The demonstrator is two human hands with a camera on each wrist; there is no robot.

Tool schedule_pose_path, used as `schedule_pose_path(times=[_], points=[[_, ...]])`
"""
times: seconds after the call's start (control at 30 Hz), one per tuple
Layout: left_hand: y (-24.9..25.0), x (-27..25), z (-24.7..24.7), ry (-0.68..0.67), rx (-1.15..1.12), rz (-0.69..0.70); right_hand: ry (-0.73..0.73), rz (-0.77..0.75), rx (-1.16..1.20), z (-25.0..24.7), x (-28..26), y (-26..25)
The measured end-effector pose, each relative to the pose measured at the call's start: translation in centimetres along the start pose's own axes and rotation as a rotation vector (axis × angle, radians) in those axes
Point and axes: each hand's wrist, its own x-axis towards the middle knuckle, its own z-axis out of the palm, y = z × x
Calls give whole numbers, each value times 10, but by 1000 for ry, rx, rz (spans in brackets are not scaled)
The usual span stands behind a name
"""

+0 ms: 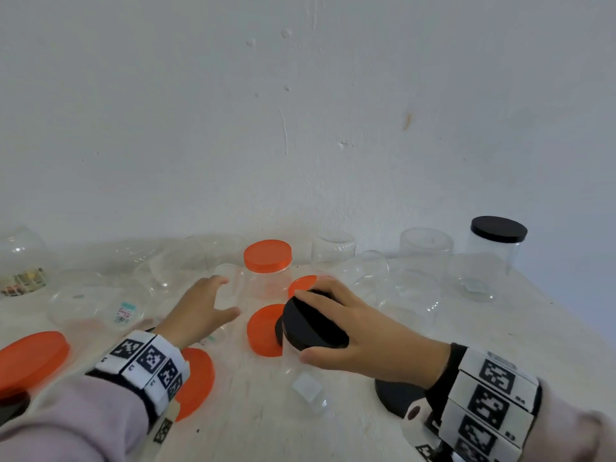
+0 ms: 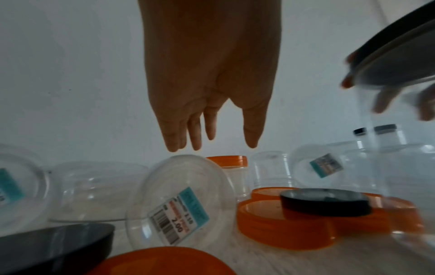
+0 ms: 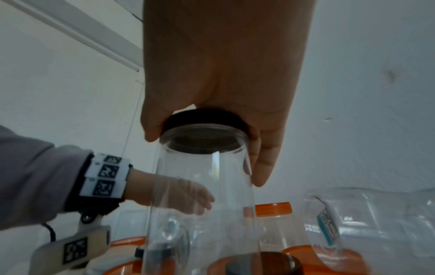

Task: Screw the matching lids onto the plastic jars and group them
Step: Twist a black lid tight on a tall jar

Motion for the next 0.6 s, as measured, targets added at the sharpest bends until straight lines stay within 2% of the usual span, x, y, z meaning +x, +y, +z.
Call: schedule_pose_path(times=[0.1,0.2,0.27,0.37,0.5,0.6], points=[[-9,14,6,-88,111,-188,12,4,37,-15,-18,-1],[-14,19,13,-148,128,-281,110,9,88,-40,-45,-6],[-16,21,16,-164,84,-305,252,-4,105,-64,-66,-8],[-16,22,17,-147,52,-331,528,-15,2,-103,-92,0],[-14,22,13,-99,-23,-359,855,168,-75,-141,-116,37],[-16,22,10,-56,-66,-395,905,399,-154,-151,-129,79]])
